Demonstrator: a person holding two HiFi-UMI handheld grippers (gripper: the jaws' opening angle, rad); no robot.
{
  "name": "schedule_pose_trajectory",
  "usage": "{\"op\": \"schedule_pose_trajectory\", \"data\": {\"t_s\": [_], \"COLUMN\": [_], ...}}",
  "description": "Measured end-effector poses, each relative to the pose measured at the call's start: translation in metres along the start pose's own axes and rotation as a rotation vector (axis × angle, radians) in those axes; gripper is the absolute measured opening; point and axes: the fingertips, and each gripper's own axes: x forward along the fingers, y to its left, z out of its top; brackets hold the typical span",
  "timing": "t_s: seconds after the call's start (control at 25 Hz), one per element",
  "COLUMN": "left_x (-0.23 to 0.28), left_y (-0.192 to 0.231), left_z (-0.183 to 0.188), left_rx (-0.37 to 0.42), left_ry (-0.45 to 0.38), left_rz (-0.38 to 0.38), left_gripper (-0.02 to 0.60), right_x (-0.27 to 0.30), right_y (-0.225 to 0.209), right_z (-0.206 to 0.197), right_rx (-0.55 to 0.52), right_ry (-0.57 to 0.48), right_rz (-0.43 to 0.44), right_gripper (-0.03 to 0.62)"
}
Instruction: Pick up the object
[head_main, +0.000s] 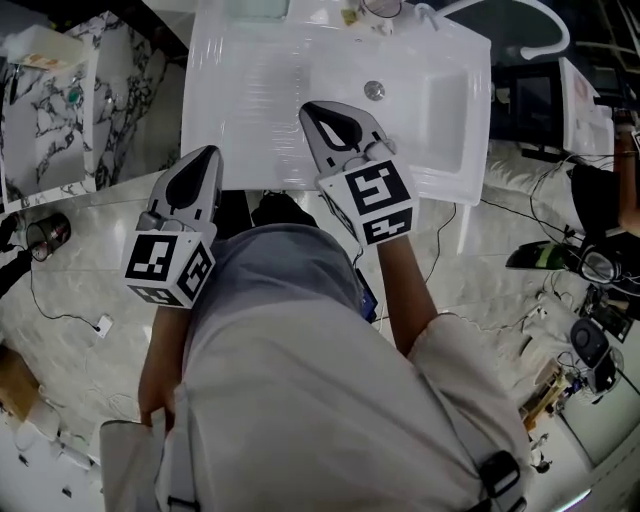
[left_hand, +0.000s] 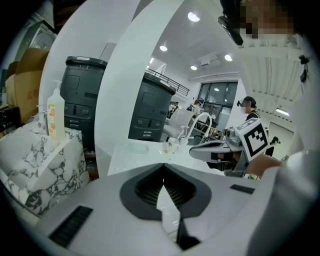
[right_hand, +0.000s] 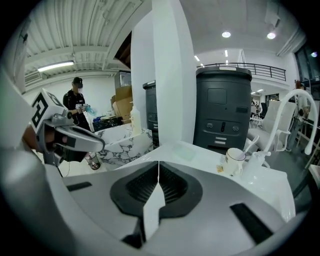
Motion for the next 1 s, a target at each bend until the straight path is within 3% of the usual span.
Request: {"op": "schedule_pose_trajectory", "data": {"t_s": [0.76, 1.0], "left_x": [0.017, 0.021], "left_y": [0.028, 0.035], "left_z": [0.012, 0.009], "left_rx": [-0.104, -0.104], "left_ry": [0.003, 0.022], "left_rz": [-0.005, -0.009], "left_gripper": [0.006, 0.006], "right_x": [0.055, 0.070], "right_y": [-0.018, -0.018], "right_z": [0.020, 0.018], "right_rx": [-0.026, -0.057], "right_ry": [0.044, 0.074], "right_rz": [-0.005, -0.003], "right_gripper": [0.011, 0.011]}}
